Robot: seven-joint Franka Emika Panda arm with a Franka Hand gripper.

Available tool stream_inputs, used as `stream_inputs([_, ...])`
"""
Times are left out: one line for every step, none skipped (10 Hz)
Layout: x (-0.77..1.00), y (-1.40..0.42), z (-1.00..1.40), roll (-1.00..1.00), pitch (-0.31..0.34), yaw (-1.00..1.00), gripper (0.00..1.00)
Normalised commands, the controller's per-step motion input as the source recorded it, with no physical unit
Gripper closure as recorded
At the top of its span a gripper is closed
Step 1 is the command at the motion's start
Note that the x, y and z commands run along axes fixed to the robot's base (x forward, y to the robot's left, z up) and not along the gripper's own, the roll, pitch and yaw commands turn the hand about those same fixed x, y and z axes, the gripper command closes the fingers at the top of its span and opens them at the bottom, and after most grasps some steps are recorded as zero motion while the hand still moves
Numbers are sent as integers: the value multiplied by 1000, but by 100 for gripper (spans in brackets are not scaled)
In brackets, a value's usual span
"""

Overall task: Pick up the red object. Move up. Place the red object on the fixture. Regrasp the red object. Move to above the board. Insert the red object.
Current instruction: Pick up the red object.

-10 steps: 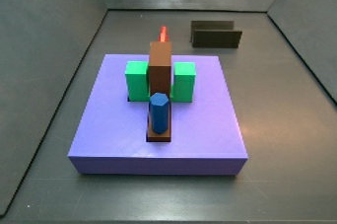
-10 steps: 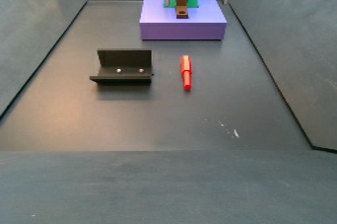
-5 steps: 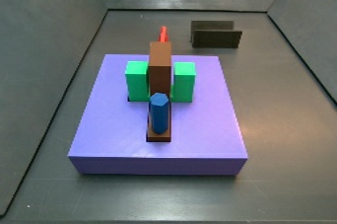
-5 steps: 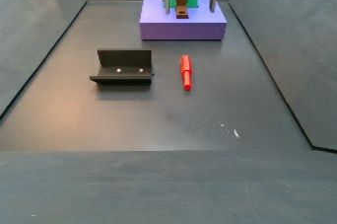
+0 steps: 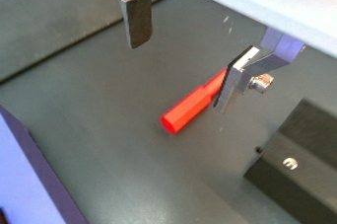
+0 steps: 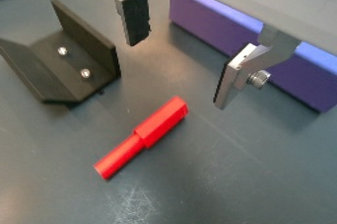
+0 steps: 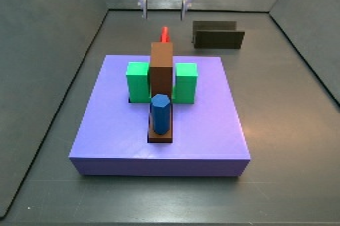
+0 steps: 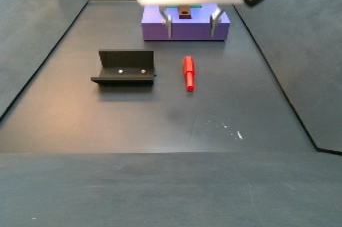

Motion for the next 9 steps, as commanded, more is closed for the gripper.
stream_inputs([0,0,-629,0,-66,0,0])
stream_inputs([0,-11,-554,24,-67,0,0])
stream_inputs([0,-26,-503,17,-51,0,0])
stream_inputs([0,-46,-337,4,-13,0,0])
stream_inputs([0,-11,-237,0,0,0,0])
stream_inputs([0,0,-146,0,-7,0,0])
stream_inputs([0,-23,-157,0,-20,0,0])
stream_inputs([0,-51,-197,24,-26,0,0])
stream_inputs([-3,-20,-240,23,-24,0,0])
